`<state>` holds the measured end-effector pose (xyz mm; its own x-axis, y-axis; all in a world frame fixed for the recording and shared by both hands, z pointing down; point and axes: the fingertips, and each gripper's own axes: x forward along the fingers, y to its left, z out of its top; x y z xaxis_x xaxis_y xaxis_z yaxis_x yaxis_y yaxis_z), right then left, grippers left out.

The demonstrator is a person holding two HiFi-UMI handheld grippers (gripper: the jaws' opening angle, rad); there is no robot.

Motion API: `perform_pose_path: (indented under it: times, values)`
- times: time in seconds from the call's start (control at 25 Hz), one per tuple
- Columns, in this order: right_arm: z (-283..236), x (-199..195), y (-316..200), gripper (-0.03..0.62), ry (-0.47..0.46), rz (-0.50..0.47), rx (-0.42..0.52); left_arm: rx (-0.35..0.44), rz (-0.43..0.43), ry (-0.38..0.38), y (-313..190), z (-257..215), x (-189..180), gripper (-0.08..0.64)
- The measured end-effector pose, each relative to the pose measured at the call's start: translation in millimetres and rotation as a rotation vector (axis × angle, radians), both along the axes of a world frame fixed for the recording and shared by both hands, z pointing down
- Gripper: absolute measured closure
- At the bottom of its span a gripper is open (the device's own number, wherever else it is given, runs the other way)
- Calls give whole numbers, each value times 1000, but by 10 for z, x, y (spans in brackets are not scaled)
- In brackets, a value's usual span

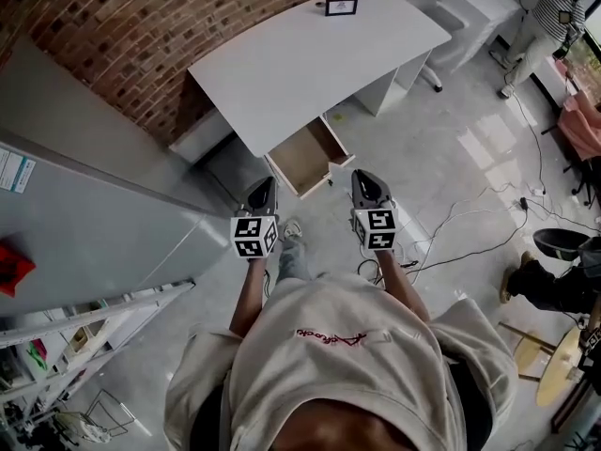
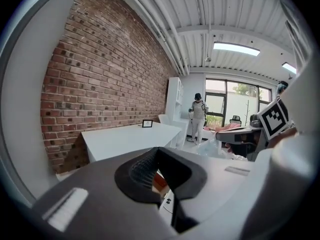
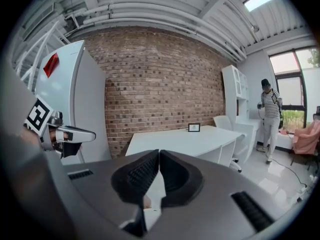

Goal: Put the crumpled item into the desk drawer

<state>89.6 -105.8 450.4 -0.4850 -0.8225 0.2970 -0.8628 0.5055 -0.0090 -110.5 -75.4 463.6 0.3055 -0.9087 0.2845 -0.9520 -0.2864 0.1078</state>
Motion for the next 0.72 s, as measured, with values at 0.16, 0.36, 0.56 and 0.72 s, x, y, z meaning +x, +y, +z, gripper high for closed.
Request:
perform_pose_path:
  times: [0.16, 0.36, 0.56, 0.72]
  values:
    - [-60, -201, -313, 577, 1, 9, 10, 0, 12, 6, -315, -28, -197, 551]
    - [-180, -458, -652, 577, 12, 16, 23, 11, 21, 21, -739, -123, -455, 551]
    - [-336, -581, -1051, 577, 18, 51, 54, 39, 64, 31, -1183, -252, -539, 551]
    - [-396, -704, -1309, 577, 13, 79, 82, 53, 91, 35, -1490, -257, -669, 551]
